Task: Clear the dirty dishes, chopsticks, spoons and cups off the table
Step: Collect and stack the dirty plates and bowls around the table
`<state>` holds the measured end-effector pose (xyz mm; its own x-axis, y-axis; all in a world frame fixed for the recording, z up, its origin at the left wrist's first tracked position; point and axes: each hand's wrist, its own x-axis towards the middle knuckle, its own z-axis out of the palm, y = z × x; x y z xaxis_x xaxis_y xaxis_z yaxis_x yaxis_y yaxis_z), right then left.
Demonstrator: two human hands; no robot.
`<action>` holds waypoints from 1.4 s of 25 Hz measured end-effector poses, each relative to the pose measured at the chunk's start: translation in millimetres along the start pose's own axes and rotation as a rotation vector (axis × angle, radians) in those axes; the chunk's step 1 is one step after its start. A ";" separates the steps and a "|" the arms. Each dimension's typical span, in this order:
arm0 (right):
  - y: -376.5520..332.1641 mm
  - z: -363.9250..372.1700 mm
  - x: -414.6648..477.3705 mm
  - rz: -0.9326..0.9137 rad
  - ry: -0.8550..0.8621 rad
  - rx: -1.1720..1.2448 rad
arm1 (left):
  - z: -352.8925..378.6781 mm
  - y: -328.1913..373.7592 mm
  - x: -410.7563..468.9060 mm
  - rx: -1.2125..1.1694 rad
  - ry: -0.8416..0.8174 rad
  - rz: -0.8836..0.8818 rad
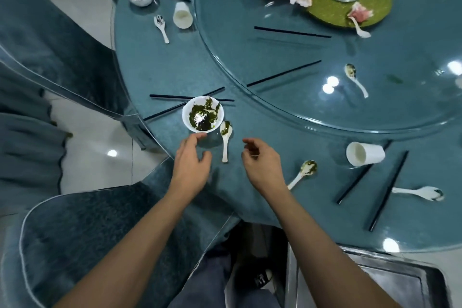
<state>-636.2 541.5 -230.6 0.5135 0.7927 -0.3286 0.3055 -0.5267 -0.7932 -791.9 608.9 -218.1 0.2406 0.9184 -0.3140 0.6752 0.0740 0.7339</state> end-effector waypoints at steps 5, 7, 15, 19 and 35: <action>-21.1 18.7 38.3 -0.011 -0.033 -0.055 | -16.7 -5.9 35.8 -0.016 0.033 -0.030; -28.0 25.4 54.2 -0.023 -0.051 -0.085 | -17.1 -8.1 48.1 -0.028 0.035 -0.035; -43.7 46.4 99.9 -0.010 -0.149 -0.193 | -10.9 -25.5 86.2 -0.147 -0.024 -0.126; -43.3 49.8 101.7 0.000 -0.145 -0.122 | -9.2 -30.1 88.8 -0.185 -0.025 -0.137; -2.7 -27.5 1.9 0.054 0.183 0.154 | 21.1 14.1 -3.0 -0.246 -0.181 0.062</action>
<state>-614.0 536.0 -215.0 0.6669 0.6884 -0.2853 0.1551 -0.5027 -0.8504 -768.4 599.0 -219.4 0.4114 0.8417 -0.3498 0.4716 0.1318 0.8719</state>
